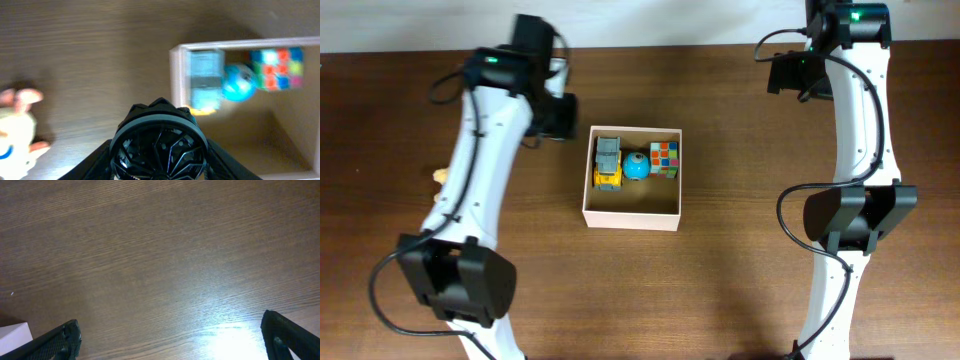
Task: Pack container
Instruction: 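Lift the puck and carry it right over the box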
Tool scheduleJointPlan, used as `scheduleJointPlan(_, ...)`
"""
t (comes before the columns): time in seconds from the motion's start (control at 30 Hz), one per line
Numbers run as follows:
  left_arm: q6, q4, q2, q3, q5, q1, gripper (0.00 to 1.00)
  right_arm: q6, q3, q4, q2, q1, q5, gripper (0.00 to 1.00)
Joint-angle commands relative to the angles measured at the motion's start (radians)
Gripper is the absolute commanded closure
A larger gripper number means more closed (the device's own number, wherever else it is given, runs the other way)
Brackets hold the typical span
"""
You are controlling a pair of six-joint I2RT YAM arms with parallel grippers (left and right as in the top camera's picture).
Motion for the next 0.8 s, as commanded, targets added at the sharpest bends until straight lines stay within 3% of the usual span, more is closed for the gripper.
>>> scheduleJointPlan(0.0, 0.032, -0.029, 0.007, 0.016, -0.018, -0.087, 0.55, 0.012, -0.003, 0.0, -0.008, -0.003, 0.013, 0.01)
scheduleJointPlan(0.3, 0.032, -0.056, 0.007, -0.021, -0.09, -0.256, 0.59, 0.012, -0.003, 0.0, -0.008, -0.003, 0.013, 0.01)
scheduleJointPlan(0.77, 0.031, 0.138, 0.009, -0.328, -0.098, -0.277, 0.6, 0.012, -0.003, 0.0, -0.008, -0.003, 0.013, 0.01)
